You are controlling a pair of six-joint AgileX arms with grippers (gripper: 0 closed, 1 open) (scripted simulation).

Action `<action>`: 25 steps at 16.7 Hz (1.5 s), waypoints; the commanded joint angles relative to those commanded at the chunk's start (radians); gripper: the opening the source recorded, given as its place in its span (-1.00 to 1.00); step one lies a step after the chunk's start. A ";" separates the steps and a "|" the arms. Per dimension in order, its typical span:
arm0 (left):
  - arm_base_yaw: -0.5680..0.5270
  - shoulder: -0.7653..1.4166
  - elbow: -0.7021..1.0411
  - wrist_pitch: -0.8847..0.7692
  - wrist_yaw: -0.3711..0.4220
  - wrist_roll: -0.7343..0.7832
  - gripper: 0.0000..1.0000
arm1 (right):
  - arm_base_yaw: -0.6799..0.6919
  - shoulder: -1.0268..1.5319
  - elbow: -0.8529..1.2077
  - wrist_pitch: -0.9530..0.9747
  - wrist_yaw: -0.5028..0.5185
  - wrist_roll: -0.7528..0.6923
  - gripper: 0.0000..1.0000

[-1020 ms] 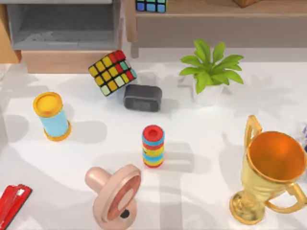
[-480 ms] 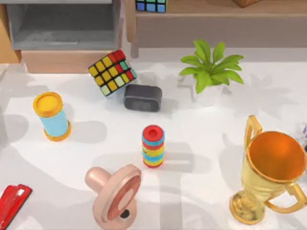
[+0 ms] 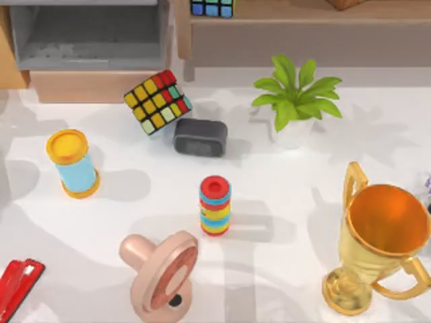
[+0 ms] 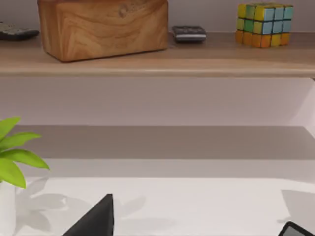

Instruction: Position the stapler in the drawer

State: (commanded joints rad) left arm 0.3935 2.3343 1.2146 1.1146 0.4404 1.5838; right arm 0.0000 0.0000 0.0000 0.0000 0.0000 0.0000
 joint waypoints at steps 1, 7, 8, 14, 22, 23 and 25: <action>0.000 0.000 0.000 0.000 0.000 0.000 -1.00 | 0.000 0.000 0.000 0.000 0.000 0.000 1.00; 0.000 0.000 0.000 0.000 0.000 0.000 -1.00 | 0.000 0.000 0.000 0.000 0.000 0.000 1.00; 0.000 0.000 0.000 0.000 0.000 0.000 -1.00 | 0.000 0.000 0.000 0.000 0.000 0.000 1.00; 0.033 -0.045 -0.116 0.050 0.027 -0.004 -1.00 | 0.000 0.000 0.000 0.000 0.000 0.000 1.00; 0.074 -0.118 -0.279 0.139 0.070 -0.002 -1.00 | 0.000 0.000 0.000 0.000 0.000 0.000 1.00; 0.072 -0.112 -0.274 0.135 0.067 -0.002 -1.00 | 0.000 0.000 0.000 0.000 0.000 0.000 1.00; 0.080 -0.121 -0.291 0.145 0.073 -0.001 -1.00 | 0.000 0.000 0.000 0.000 0.000 0.000 1.00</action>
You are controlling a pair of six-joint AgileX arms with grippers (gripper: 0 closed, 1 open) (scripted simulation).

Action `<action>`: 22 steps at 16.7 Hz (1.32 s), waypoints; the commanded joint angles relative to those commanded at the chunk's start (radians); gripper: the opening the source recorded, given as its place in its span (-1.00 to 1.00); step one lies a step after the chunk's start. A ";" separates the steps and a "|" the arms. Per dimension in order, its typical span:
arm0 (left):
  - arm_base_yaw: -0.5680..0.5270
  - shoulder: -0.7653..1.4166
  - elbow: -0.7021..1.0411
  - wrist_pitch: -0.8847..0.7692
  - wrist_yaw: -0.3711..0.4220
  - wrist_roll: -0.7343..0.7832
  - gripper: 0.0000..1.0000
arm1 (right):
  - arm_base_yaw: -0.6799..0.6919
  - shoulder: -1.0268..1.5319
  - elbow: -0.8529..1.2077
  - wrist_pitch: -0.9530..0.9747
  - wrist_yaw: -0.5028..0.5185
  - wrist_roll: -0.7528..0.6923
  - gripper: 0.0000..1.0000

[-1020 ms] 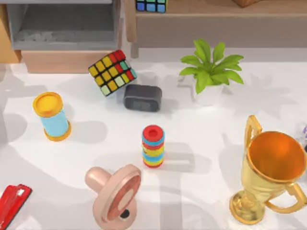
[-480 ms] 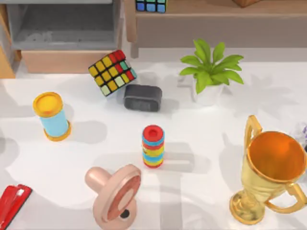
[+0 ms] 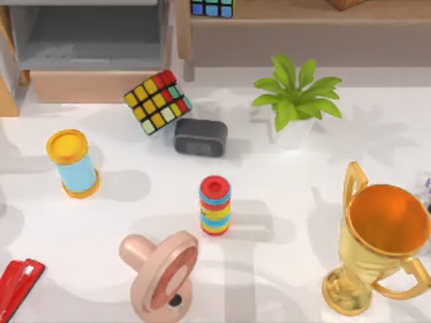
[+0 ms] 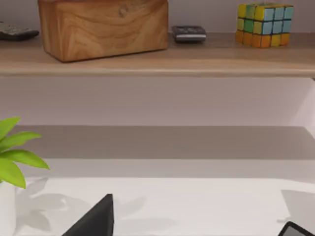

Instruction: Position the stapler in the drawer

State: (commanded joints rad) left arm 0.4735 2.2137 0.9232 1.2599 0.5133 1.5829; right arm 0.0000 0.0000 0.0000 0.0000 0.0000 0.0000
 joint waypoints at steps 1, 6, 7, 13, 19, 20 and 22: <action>0.009 -0.011 -0.023 0.013 0.008 0.001 -1.00 | 0.000 0.000 0.000 0.000 0.000 0.000 1.00; 0.070 -0.080 -0.193 0.102 0.071 0.004 -1.00 | 0.000 0.000 0.000 0.000 0.000 0.000 1.00; 0.079 -0.091 -0.214 0.115 0.080 0.004 -1.00 | 0.000 0.000 0.000 0.000 0.000 0.000 1.00; 0.085 -0.094 -0.225 0.123 0.085 0.005 -1.00 | 0.000 0.000 0.000 0.000 0.000 0.000 1.00; 0.183 -0.160 -0.397 0.218 0.183 0.012 -1.00 | 0.000 0.000 0.000 0.000 0.000 0.000 1.00; 0.198 -0.171 -0.421 0.233 0.198 0.012 -1.00 | 0.000 0.000 0.000 0.000 0.000 0.000 1.00; 0.210 -0.177 -0.436 0.244 0.210 0.012 -1.00 | 0.000 0.000 0.000 0.000 0.000 0.000 1.00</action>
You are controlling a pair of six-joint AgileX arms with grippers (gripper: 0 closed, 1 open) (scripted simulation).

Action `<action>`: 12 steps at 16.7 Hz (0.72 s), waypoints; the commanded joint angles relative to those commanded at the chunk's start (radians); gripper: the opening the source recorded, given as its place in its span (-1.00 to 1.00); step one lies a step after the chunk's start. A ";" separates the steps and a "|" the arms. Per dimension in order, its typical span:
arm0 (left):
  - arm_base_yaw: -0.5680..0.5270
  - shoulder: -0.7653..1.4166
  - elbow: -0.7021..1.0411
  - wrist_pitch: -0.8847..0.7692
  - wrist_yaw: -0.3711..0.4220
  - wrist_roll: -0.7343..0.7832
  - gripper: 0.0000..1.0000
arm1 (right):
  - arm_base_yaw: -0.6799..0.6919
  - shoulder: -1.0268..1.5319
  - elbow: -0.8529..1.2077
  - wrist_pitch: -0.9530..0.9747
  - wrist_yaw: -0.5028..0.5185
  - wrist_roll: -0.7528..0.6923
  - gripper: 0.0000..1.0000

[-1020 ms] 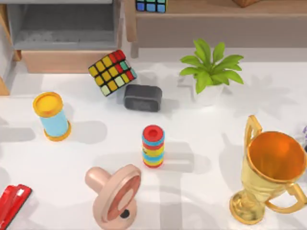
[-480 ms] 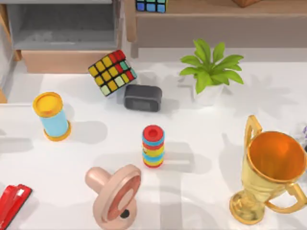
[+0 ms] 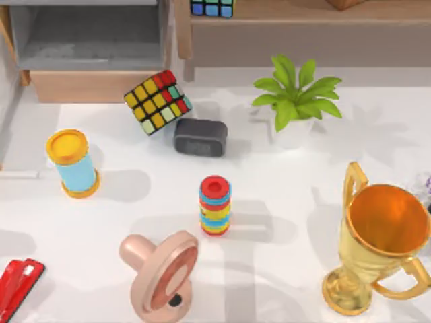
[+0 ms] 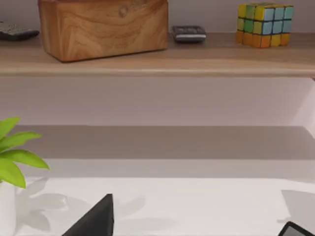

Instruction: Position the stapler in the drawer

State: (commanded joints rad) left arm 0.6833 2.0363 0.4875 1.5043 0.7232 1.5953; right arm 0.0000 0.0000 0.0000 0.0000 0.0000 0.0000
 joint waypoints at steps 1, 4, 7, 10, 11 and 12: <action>0.000 0.000 0.000 0.000 0.000 0.000 -1.00 | 0.000 0.000 0.000 0.000 0.000 0.000 1.00; 0.000 0.000 0.000 0.000 0.000 0.000 -0.85 | 0.000 0.000 0.000 0.000 0.000 0.000 1.00; 0.000 0.000 0.000 0.000 0.000 0.000 -0.40 | 0.000 0.000 0.000 0.000 0.000 0.000 1.00; 0.000 0.000 0.000 0.000 0.000 0.000 0.06 | 0.000 0.000 0.000 0.000 0.000 0.000 1.00; 0.000 0.000 0.000 0.000 0.000 0.000 0.21 | 0.000 0.000 0.000 0.000 0.000 0.000 1.00; 0.000 0.000 0.000 0.000 0.000 0.000 0.36 | 0.000 0.000 0.000 0.000 0.000 0.000 1.00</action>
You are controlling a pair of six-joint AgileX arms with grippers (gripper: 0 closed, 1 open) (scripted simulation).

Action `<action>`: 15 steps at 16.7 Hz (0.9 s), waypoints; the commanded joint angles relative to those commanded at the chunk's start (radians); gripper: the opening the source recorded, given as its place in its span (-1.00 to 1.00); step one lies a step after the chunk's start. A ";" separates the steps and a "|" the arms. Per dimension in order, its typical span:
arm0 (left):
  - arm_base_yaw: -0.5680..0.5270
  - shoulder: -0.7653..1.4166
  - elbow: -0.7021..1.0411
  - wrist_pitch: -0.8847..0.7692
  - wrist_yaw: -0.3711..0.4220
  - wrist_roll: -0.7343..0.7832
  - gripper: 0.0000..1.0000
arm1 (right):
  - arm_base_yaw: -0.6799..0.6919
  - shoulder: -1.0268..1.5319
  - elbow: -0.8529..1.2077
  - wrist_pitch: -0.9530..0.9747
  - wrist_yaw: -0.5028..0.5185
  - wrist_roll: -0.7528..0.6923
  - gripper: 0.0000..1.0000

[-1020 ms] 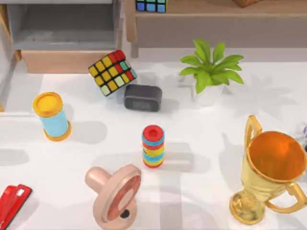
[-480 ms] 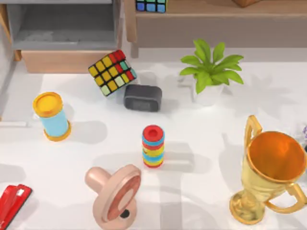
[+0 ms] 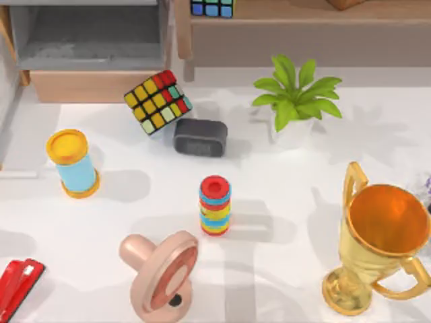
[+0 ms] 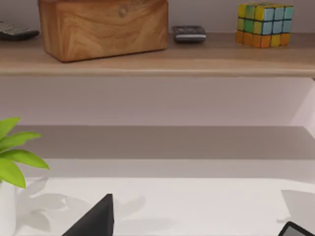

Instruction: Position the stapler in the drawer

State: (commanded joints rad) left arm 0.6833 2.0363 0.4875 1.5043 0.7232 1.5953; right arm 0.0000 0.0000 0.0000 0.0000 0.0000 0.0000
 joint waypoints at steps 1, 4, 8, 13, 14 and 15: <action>0.000 0.000 0.000 0.000 0.000 0.000 0.51 | 0.000 0.000 0.000 0.000 0.000 0.000 1.00; 0.000 0.000 0.000 0.000 0.000 0.000 0.96 | 0.000 0.000 0.000 0.000 0.000 0.000 1.00; 0.000 0.000 0.000 0.000 0.000 0.000 1.00 | 0.000 0.000 0.000 0.000 0.000 0.000 1.00; -0.002 0.000 0.001 0.000 0.000 0.000 1.00 | 0.000 0.000 0.000 0.000 0.000 0.000 1.00; 0.001 -0.001 -0.002 0.002 0.002 0.000 1.00 | 0.000 0.000 0.000 0.000 0.000 0.000 1.00; 0.009 -0.004 -0.011 0.007 0.010 0.001 1.00 | 0.000 0.000 0.000 0.000 0.000 0.000 1.00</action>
State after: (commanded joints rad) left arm 0.6921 2.0320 0.4762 1.5115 0.7331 1.5962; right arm 0.0000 0.0000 0.0000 0.0000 0.0000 0.0000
